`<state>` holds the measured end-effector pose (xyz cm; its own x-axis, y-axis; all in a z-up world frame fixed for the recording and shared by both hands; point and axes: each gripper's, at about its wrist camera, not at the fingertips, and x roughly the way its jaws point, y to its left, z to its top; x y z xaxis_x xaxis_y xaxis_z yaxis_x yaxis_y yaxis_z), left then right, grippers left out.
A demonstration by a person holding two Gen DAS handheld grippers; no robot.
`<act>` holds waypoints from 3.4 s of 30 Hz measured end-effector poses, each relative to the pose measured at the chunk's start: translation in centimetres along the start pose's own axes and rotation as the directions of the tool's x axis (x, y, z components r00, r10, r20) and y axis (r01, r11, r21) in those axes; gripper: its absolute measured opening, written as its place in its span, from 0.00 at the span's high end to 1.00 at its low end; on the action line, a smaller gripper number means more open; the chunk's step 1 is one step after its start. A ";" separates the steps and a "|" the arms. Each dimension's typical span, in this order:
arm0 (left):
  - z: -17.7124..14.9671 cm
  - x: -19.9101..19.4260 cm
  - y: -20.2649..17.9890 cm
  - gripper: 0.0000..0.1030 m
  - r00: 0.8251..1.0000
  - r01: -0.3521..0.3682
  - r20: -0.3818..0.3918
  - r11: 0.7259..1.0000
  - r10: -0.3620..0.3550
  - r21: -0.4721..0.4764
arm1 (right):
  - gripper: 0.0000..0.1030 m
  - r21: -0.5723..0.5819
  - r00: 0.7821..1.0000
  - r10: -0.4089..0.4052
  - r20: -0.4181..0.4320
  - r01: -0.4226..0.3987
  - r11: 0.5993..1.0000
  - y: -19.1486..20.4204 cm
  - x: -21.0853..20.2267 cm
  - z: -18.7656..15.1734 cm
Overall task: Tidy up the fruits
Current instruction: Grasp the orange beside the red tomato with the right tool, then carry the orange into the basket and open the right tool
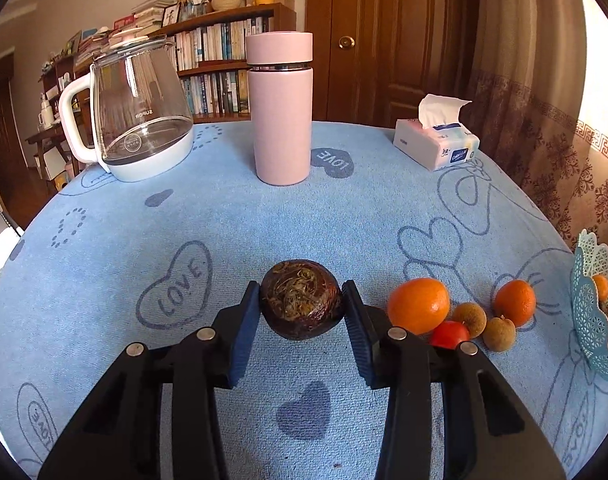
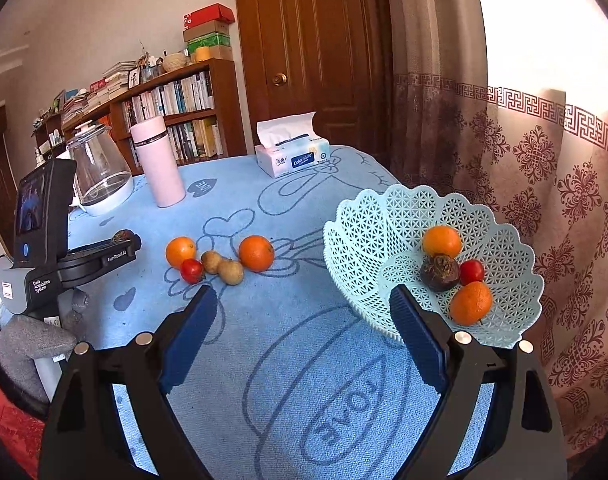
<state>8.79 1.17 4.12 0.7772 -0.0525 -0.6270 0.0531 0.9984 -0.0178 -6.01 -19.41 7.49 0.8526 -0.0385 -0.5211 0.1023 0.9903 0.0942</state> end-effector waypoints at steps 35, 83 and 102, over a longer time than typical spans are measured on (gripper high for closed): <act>0.8 1.0 4.5 0.59 0.996 -0.072 -0.054 0.983 0.064 -0.171 | 0.35 -0.207 0.952 0.147 -0.269 -0.206 0.956 12.4 15.4 4.4; 0.8 -1.1 2.6 0.59 1.000 -0.009 -0.012 0.988 0.007 -0.157 | 0.60 -0.124 0.967 0.145 -0.210 -0.174 0.977 9.2 9.5 4.2; 0.7 -3.7 -0.3 0.59 0.998 0.063 0.037 0.994 -0.060 -0.087 | 0.60 0.002 0.984 0.122 -0.128 -0.122 0.992 4.1 5.6 5.2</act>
<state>6.34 1.03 6.94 0.7951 -0.1125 -0.5959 0.0468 0.9911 -0.1247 1.80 -16.28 9.34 0.7864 0.0996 -0.6097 -0.0021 0.9873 0.1587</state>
